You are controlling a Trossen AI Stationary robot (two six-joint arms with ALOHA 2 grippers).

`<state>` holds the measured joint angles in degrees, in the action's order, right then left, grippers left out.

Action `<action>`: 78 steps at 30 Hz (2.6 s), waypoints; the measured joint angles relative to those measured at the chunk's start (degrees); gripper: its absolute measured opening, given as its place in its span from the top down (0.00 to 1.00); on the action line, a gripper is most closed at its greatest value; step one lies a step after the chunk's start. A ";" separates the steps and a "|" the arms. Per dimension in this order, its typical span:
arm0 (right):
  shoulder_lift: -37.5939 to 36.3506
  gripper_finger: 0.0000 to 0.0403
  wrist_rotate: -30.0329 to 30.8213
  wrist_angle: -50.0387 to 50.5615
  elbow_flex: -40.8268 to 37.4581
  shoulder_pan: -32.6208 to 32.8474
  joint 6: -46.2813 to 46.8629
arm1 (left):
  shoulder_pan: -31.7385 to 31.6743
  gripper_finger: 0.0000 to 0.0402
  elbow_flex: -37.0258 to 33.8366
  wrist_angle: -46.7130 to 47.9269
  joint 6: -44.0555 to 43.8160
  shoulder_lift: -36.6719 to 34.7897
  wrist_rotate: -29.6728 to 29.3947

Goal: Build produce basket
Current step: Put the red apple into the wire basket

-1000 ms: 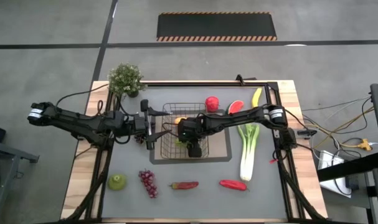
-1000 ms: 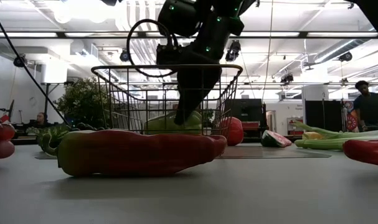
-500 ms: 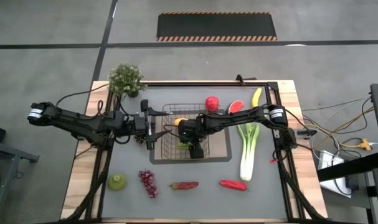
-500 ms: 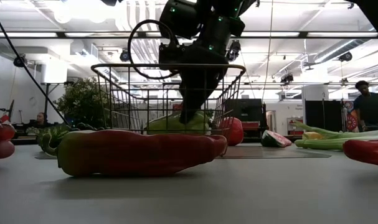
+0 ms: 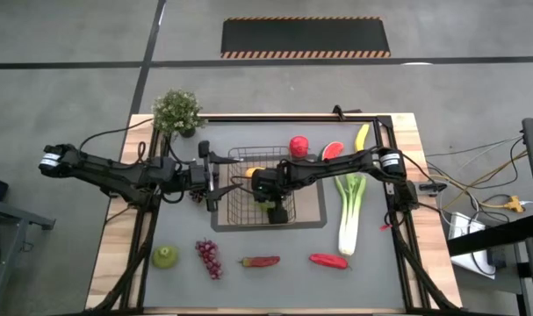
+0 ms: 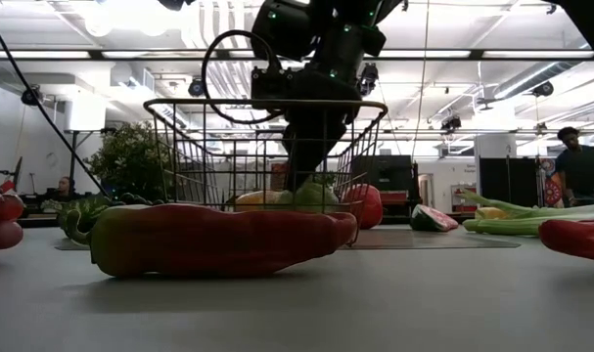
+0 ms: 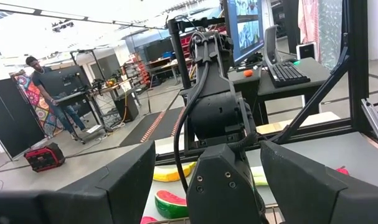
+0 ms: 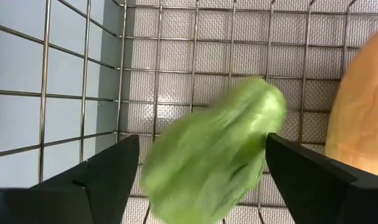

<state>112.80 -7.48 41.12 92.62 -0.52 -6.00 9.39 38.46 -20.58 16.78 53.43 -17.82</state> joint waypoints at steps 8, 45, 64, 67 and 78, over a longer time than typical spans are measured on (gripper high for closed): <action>-0.19 0.16 -0.05 5.46 4.80 -0.13 -0.02 | 0.01 0.32 -0.02 -0.02 -0.02 0.00 0.00; -36.03 0.19 21.04 8.27 -14.06 -4.70 5.27 | 0.92 0.32 -0.33 -0.07 -1.49 0.04 0.09; -39.89 0.19 8.72 -21.20 -39.09 -22.79 -12.95 | 0.85 0.32 -0.26 -0.04 -1.30 0.15 -0.08; -37.30 0.19 5.48 -23.13 -39.56 -25.86 -13.08 | 0.85 0.32 -0.29 -0.05 -1.16 0.13 -0.07; -26.09 0.19 3.98 -24.36 -36.52 -31.07 -15.08 | 0.83 0.32 -0.35 0.00 -1.03 0.13 -0.07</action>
<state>86.71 -3.50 16.75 56.10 -31.59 -21.08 10.22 38.11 -20.58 15.75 53.56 -17.89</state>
